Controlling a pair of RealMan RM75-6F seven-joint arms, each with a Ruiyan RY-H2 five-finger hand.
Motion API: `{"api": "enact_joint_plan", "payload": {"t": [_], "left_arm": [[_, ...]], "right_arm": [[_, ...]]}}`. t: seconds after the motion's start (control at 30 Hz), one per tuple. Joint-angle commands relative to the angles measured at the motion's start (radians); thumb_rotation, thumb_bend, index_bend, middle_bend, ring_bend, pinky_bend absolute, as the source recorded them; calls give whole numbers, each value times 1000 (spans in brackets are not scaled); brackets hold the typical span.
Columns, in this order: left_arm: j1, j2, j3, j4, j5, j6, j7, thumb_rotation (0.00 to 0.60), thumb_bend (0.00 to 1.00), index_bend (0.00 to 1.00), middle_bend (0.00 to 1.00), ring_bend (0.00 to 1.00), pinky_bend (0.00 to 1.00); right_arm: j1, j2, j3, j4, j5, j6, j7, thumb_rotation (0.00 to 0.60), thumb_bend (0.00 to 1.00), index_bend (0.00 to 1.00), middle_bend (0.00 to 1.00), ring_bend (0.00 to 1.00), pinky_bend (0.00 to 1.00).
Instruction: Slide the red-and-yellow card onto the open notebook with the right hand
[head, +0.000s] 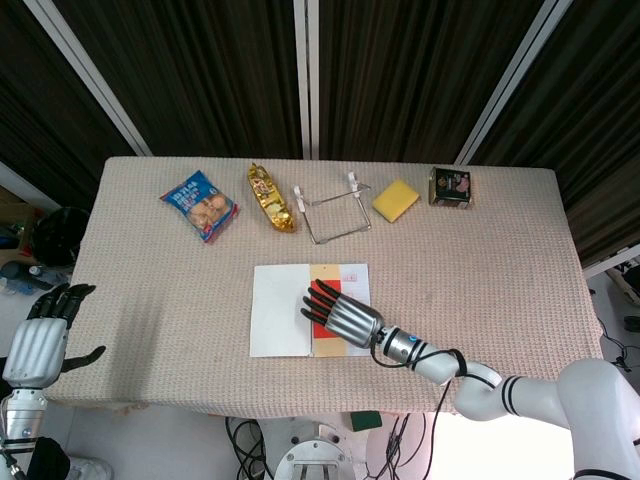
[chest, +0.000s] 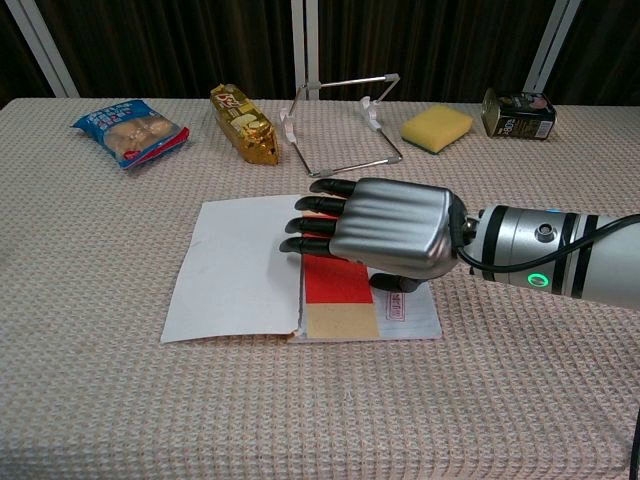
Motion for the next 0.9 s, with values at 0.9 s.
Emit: {"api": "enact_joint_plan", "payload": {"t": [0.9], "left_arm": [[5,-2,2,2,6,1,-5,600,0,170,154,95,161]], "right_arm": [[0,-23,-4,17,16,31,13,600,212,0,0,0,0]]}}
